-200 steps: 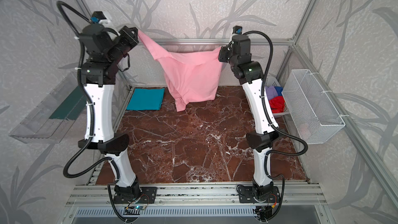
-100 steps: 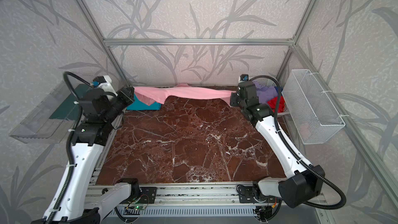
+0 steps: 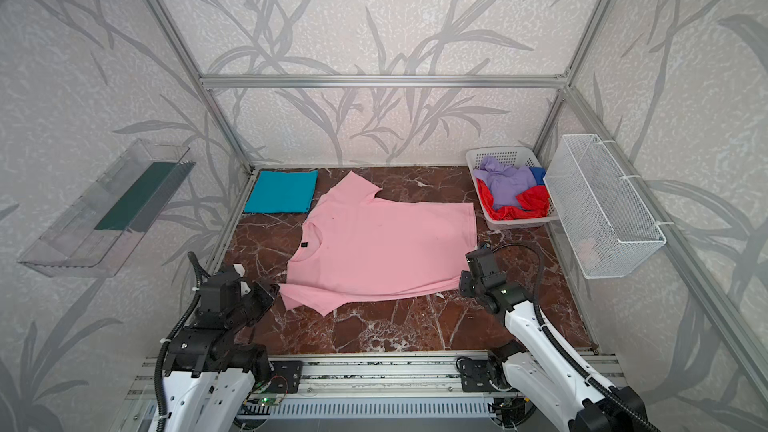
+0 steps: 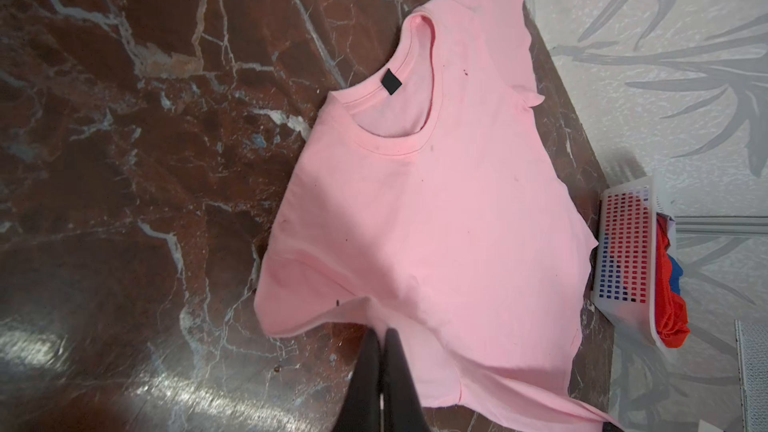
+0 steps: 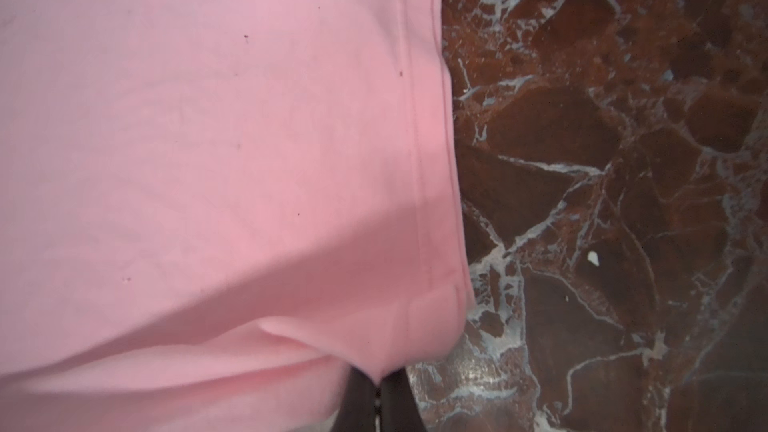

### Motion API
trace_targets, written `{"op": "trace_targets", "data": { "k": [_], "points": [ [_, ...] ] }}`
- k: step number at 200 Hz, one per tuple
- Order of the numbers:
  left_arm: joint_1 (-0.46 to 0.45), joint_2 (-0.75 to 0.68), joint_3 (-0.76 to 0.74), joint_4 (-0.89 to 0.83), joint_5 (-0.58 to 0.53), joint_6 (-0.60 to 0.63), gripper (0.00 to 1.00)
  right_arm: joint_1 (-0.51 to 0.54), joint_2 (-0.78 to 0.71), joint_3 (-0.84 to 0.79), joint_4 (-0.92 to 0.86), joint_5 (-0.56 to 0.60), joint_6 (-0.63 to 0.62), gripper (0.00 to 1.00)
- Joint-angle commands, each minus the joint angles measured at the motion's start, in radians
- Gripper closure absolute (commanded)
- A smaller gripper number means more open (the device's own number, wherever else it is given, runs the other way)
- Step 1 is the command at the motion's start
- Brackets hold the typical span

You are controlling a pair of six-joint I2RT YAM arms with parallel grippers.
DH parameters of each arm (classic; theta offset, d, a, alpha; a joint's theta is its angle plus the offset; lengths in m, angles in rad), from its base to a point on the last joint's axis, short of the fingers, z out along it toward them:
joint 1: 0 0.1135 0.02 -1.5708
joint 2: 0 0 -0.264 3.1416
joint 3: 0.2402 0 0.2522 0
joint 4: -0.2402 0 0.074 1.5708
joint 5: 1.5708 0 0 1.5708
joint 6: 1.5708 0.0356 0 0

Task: Fold and stack the t-shirts

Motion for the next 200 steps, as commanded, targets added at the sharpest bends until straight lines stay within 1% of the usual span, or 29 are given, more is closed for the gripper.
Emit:
{"op": "trace_targets", "data": {
  "k": [1,25,46,65,84,102,139,157,176,200],
  "points": [
    [-0.005,0.023,0.058,-0.095,-0.041,-0.022,1.0,-0.005,0.007,-0.001,-0.019,-0.017,0.037,1.0],
    [-0.005,0.068,0.065,-0.068,-0.045,-0.013,1.0,-0.005,0.052,0.013,-0.026,-0.011,0.028,1.0],
    [-0.006,0.134,0.063,0.012,-0.031,-0.018,1.0,-0.01,0.069,0.029,-0.002,0.017,0.024,1.0],
    [-0.012,0.201,0.073,0.092,-0.026,-0.019,1.0,-0.047,0.095,0.056,0.011,0.028,0.021,1.0],
    [-0.026,0.277,0.078,0.173,-0.024,-0.013,1.0,-0.11,0.127,0.074,0.044,0.005,0.023,1.0],
    [-0.042,0.351,0.075,0.242,-0.031,-0.006,1.0,-0.145,0.158,0.089,0.078,0.007,0.023,1.0],
    [-0.055,0.484,0.083,0.345,-0.076,0.034,1.0,-0.165,0.25,0.114,0.155,-0.012,0.039,1.0],
    [-0.056,0.543,0.122,0.362,-0.103,0.066,1.0,-0.165,0.294,0.123,0.177,-0.038,0.053,1.0],
    [-0.056,0.596,0.181,0.357,-0.125,0.095,1.0,-0.165,0.32,0.138,0.159,-0.091,0.052,1.0],
    [-0.056,0.617,0.256,0.299,-0.15,0.131,1.0,-0.165,0.297,0.138,0.102,-0.138,0.051,1.0]
  ]
}}
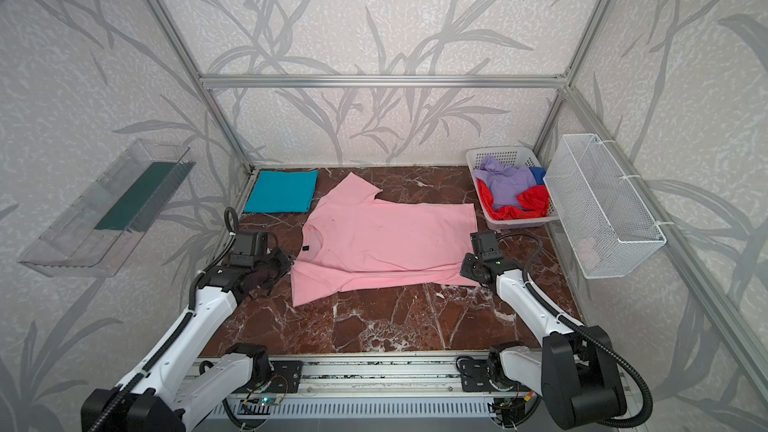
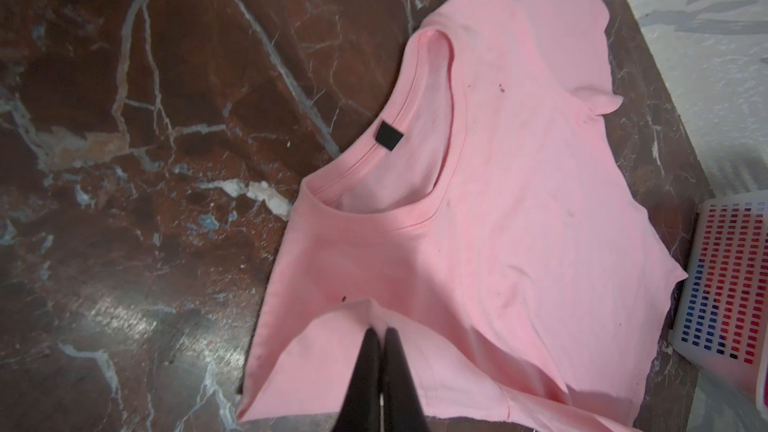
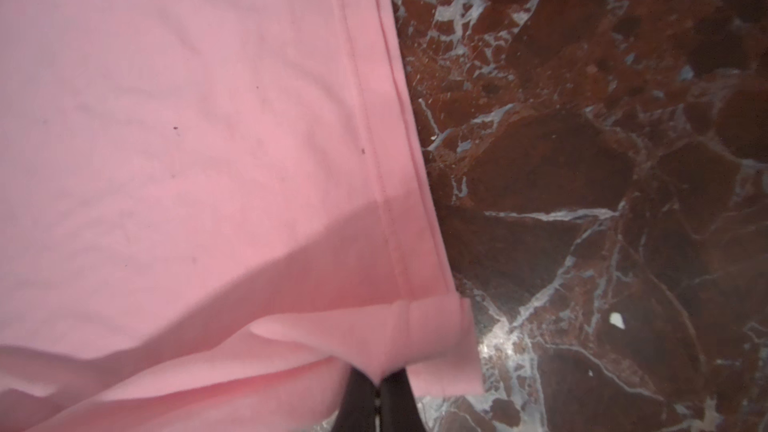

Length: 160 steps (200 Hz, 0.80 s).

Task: Fold and stack the t-shirts

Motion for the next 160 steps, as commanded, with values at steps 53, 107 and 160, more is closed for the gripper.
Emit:
{"op": "trace_targets", "data": {
  "k": [53,107,160],
  "points": [
    [-0.004,-0.159,0.12,-0.24,-0.11,0.055,1.0,-0.002,-0.282,-0.004,-0.313,-0.097,0.035,1.0],
    [-0.006,-0.322,0.053,-0.336,-0.081,-0.008,1.0,-0.002,-0.497,-0.043,-0.506,-0.179,0.108,1.0],
    [-0.008,-0.231,0.042,-0.226,-0.08,0.008,1.0,-0.002,-0.441,-0.075,-0.399,-0.18,0.152,1.0]
  ]
}}
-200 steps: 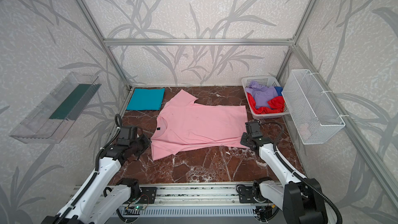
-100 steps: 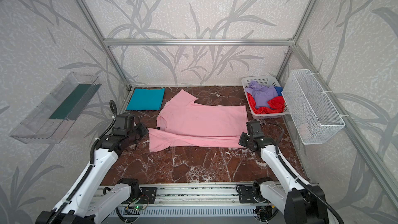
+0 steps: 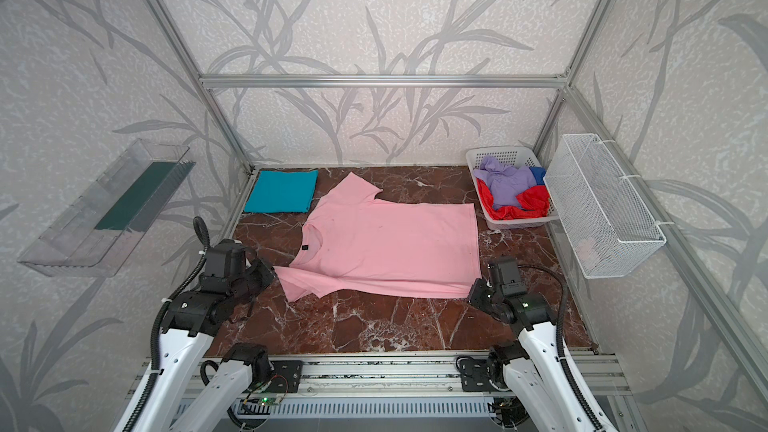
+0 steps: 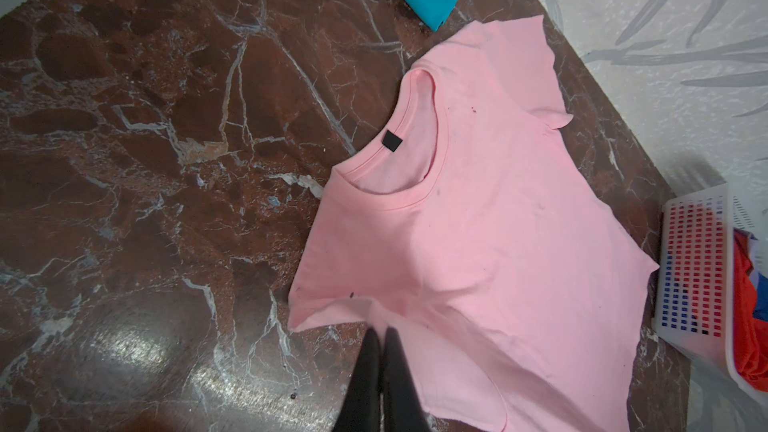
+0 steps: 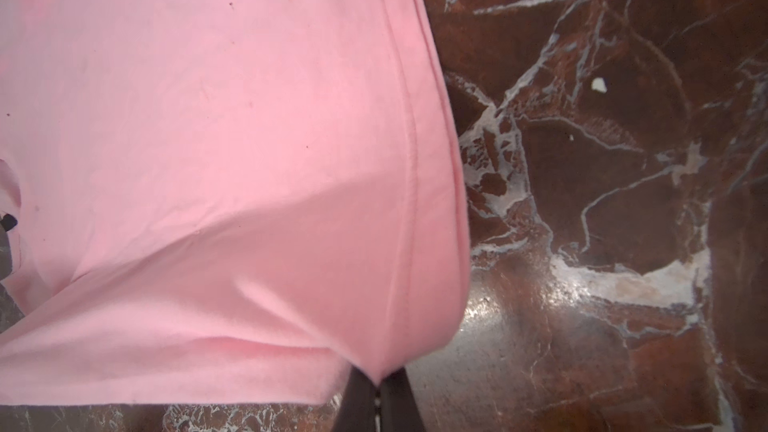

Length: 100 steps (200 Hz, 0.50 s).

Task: Fold and stack the t-shirts

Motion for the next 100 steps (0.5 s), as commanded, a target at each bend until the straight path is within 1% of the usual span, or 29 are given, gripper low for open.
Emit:
{"op": "trace_targets", "data": {
  "k": [1,40,69,90,100],
  "points": [
    [-0.002,0.059,0.005,0.056,-0.015,0.003,1.0,-0.002,0.052,-0.01,0.05,-0.001,0.022,1.0],
    [-0.003,0.218,0.041,0.174,-0.012,0.031,1.0,-0.003,0.249,0.026,0.215,-0.013,0.032,1.0],
    [-0.003,0.323,0.068,0.241,-0.025,0.054,1.0,-0.01,0.38,0.069,0.294,-0.026,0.033,0.99],
    [-0.003,0.397,0.088,0.288,-0.023,0.066,1.0,-0.024,0.459,0.108,0.318,-0.035,0.015,0.93],
    [-0.004,0.431,0.095,0.312,-0.021,0.069,1.0,-0.03,0.495,0.128,0.321,-0.035,0.004,0.88]
  ]
}}
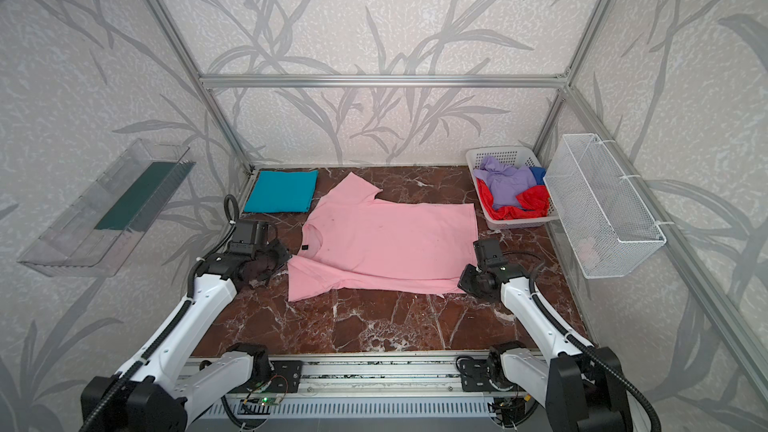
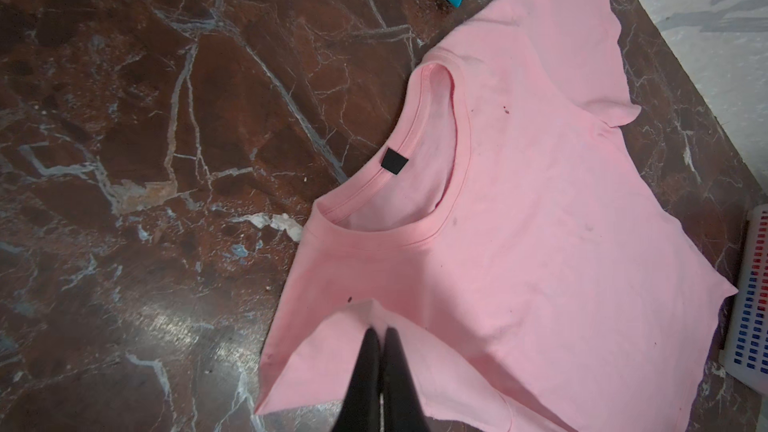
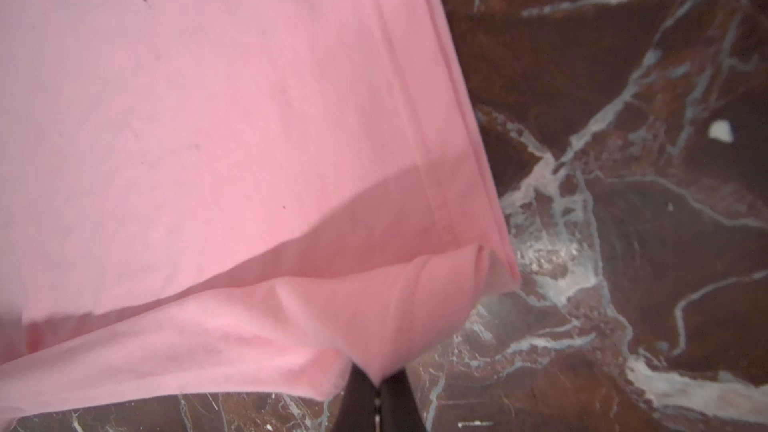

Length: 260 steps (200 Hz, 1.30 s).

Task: Fold and stack the t-shirts

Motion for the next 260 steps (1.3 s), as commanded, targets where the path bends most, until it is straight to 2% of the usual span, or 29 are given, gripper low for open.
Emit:
{"op": "trace_targets", "data": {
  "k": [1,49,62,88,109,148,177,191,217,243,260],
  "points": [
    [-0.004,0.065,0.045,0.089,-0.019,0.027,1.0,-0.016,0.065,0.063,0.064,-0.013,-0.016,0.88],
    [-0.003,0.211,0.09,0.186,-0.026,0.041,1.0,-0.069,0.168,0.114,0.111,0.05,-0.029,0.52],
    [-0.004,0.252,0.12,0.198,-0.028,0.053,0.97,-0.086,0.183,0.123,0.147,0.076,-0.029,0.48],
    [-0.002,0.334,0.204,0.19,-0.037,0.087,0.84,-0.102,0.202,0.172,0.171,0.114,-0.027,0.46],
    [-0.002,0.4,0.292,0.141,-0.057,0.116,0.77,-0.102,0.197,0.238,0.114,0.122,-0.105,0.46],
    [-0.001,0.442,0.369,0.055,-0.064,0.126,0.73,-0.102,0.082,0.212,0.069,0.169,-0.153,0.45],
    [-0.006,0.384,0.314,0.054,-0.015,0.116,0.71,-0.102,0.019,0.142,0.041,0.157,-0.195,0.46],
    [-0.018,0.352,0.278,0.033,-0.006,0.109,0.71,-0.102,0.028,0.117,0.023,0.129,-0.209,0.5],
    [-0.074,0.309,0.202,-0.018,-0.007,0.1,0.71,-0.102,0.063,0.079,-0.014,0.068,-0.218,0.51],
    [-0.117,0.277,0.12,-0.078,-0.013,0.066,0.71,-0.102,0.074,0.028,-0.006,0.072,-0.204,0.45],
    [-0.12,0.248,0.054,-0.094,-0.017,0.045,0.71,-0.102,0.091,0.009,0.022,0.08,-0.198,0.44]
  ]
}}
